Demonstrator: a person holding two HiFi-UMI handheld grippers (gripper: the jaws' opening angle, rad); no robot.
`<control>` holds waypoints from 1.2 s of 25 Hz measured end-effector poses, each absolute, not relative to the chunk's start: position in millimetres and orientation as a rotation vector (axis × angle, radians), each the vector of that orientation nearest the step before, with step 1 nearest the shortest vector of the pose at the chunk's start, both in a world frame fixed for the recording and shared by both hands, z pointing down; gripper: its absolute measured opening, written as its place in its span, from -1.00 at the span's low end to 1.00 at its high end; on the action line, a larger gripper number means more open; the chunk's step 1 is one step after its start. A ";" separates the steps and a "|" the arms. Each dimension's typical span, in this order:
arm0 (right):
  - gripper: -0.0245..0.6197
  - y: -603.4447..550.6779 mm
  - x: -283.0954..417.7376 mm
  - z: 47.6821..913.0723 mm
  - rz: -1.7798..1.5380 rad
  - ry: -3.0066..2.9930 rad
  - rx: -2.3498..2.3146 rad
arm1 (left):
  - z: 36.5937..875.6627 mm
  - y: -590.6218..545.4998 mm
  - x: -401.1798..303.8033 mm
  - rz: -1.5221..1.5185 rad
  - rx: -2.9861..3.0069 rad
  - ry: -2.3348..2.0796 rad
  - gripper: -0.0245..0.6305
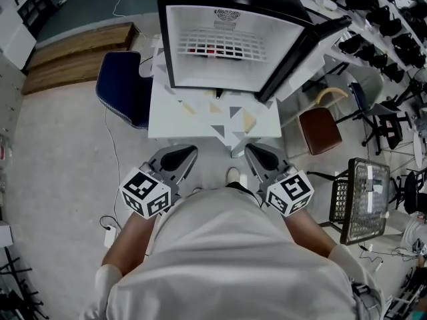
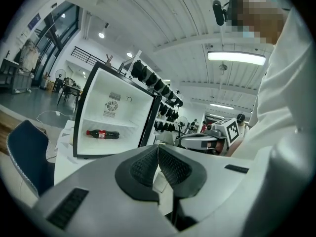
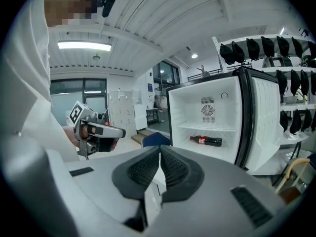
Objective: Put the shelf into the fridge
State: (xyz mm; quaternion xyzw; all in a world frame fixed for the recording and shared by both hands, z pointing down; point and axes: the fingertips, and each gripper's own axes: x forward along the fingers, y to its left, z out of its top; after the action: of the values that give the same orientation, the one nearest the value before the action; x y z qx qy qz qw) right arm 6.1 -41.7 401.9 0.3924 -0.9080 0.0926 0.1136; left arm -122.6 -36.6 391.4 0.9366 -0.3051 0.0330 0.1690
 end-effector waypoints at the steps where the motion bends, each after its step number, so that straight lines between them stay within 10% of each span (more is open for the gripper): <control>1: -0.87 -40.8 4.9 402.0 0.271 -2.663 1.148 | 392.1 -35.9 -123.8 0.096 2.662 -0.870 -0.86; 30: -0.90 -36.0 4.3 410.0 0.274 -2.621 1.153 | 401.1 -27.3 -122.4 0.180 2.698 -0.889 -0.86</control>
State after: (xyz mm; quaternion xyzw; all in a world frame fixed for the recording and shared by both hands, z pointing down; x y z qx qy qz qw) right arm 4.3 -36.0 410.0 0.3973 -0.9032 0.0943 0.1323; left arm -122.4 -27.3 401.1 0.9376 -0.3088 0.0624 0.1473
